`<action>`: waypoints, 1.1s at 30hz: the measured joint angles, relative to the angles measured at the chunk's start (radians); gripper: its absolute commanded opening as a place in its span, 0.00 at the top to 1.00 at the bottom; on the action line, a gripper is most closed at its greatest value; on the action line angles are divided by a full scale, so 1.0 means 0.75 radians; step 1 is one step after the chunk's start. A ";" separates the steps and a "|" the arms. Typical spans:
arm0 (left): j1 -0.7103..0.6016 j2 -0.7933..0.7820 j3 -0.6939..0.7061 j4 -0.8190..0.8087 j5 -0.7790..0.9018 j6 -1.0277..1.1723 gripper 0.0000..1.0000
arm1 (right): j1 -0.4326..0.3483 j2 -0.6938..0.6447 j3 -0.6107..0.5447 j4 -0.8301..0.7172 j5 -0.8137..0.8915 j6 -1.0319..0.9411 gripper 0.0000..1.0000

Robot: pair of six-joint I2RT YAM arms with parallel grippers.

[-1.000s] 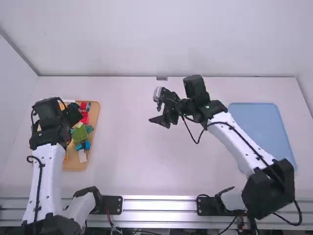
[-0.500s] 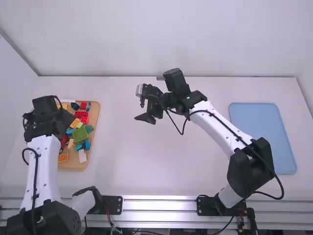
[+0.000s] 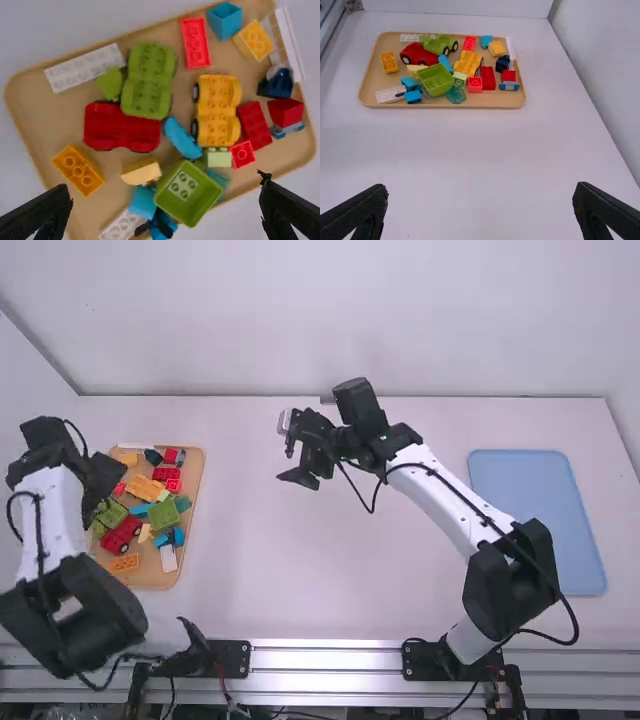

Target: Assemble lego blocks to make yellow taxi

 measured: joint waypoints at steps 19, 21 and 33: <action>-0.125 0.709 0.461 -0.155 0.024 -0.067 0.12 | -0.007 0.000 0.000 0.001 -0.002 0.002 0.01; -0.111 0.709 0.434 -0.103 0.023 -0.077 0.17 | -0.007 0.000 0.000 0.001 -0.001 -0.001 0.01; -0.109 0.709 0.308 0.105 0.025 -0.058 0.27 | -0.007 0.000 0.000 0.002 -0.001 -0.001 0.01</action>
